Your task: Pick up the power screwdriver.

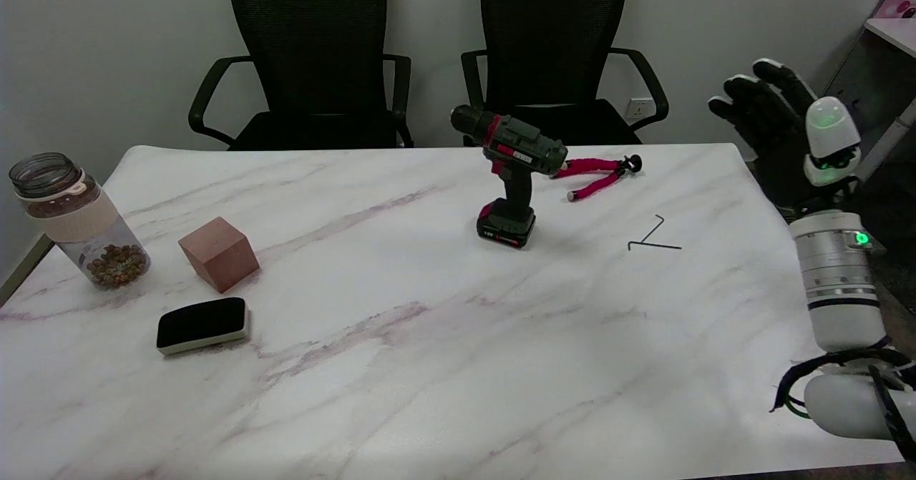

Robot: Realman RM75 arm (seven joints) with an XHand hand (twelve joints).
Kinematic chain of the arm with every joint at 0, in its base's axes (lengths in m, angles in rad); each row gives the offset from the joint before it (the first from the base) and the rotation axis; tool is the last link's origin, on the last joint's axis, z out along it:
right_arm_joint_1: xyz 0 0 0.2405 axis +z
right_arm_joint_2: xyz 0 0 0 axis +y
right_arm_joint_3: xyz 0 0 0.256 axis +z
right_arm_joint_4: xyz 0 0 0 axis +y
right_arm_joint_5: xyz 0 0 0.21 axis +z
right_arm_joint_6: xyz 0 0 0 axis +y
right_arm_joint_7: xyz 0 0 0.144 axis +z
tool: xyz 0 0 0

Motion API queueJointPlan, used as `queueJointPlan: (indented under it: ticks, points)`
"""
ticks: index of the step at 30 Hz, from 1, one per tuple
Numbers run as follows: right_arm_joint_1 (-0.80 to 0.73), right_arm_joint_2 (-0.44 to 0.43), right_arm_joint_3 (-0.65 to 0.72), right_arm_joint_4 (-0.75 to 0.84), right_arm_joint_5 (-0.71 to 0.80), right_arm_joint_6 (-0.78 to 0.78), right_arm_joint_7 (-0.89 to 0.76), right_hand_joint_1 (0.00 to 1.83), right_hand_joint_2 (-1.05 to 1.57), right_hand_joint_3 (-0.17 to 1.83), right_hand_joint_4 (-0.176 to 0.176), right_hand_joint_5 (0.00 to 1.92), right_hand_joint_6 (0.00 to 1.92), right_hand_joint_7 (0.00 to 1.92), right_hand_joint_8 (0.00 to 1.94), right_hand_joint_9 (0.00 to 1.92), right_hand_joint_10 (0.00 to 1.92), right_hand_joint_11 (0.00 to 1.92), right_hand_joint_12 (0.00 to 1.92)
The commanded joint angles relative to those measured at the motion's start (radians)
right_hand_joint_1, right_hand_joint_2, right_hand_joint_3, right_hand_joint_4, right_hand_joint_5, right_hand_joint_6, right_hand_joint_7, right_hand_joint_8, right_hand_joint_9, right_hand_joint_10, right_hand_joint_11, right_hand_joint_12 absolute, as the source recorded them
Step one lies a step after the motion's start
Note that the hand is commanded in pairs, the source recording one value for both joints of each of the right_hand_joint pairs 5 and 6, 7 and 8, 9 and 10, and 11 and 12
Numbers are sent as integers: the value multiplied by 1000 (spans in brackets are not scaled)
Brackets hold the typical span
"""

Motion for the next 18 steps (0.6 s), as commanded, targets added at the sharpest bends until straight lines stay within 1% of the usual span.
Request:
queueJointPlan:
  ticks: [1, 4, 6, 8, 9, 11, 18]
  points:
    - [315, -268, -180, 197, -28, -313, 33, 762, 105, 683, 99, 593, 593, 593, 593, 483, 483, 638, 638]
    - [372, -352, -224, 262, -45, -305, 23, 767, 95, 662, 76, 438, 438, 438, 438, 470, 470, 613, 613]
    - [400, -401, -228, 322, -116, -294, 21, 788, 42, 672, 75, 333, 333, 333, 333, 439, 439, 551, 551]
    - [420, -431, -227, 364, -177, -292, 23, 852, -85, 705, 81, 308, 308, 308, 308, 409, 409, 500, 500]
    - [428, -445, -229, 372, -193, -303, 22, 870, -109, 710, 83, 294, 294, 294, 294, 396, 396, 481, 481]
    - [442, -461, -236, 371, -197, -327, 21, 910, -125, 698, 81, 250, 250, 250, 250, 367, 367, 439, 439]
    - [497, -523, -253, 423, -203, -351, 0, 914, -152, 712, 86, 155, 155, 155, 155, 336, 336, 385, 385]
